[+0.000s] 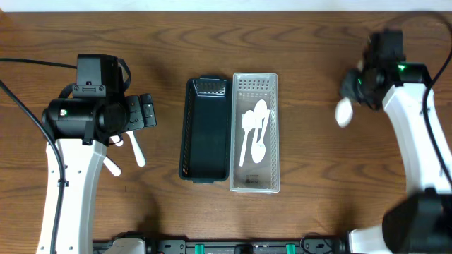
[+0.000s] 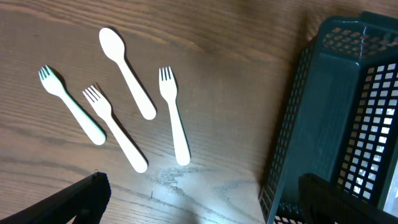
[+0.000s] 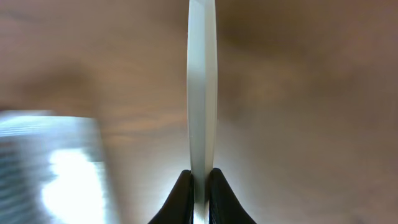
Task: Pack container
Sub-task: 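Place the fourth spoon into the white basket and withdraw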
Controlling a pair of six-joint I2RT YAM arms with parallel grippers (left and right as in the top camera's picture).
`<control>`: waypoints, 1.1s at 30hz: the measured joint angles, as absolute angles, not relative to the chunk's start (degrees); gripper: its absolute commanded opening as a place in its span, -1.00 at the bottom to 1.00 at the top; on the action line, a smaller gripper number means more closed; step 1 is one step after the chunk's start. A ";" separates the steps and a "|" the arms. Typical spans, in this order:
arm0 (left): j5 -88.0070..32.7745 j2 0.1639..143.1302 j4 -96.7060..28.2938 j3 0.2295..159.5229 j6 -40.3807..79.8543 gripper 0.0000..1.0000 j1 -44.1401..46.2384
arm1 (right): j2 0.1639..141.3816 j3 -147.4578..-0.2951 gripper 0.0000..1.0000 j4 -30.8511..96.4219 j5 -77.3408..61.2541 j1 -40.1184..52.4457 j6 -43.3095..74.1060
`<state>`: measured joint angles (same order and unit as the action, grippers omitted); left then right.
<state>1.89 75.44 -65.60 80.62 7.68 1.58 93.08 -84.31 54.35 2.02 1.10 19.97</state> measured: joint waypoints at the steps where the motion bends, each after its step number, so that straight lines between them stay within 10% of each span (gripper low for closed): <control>1: 1.89 75.44 -65.60 80.62 7.68 0.96 1.58 | 91.59 -86.41 -0.97 54.37 1.93 4.23 20.80; 24: 1.89 75.44 -65.60 80.62 7.68 0.96 1.58 | 112.95 -88.42 -0.84 54.46 1.37 32.64 33.74; 33: 1.89 75.44 -65.63 80.62 7.66 0.96 1.58 | 114.69 -88.33 -0.21 54.59 0.91 33.15 33.01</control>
<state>1.89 75.44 -65.63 80.62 7.66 1.58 114.69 -88.33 54.59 0.91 33.15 33.01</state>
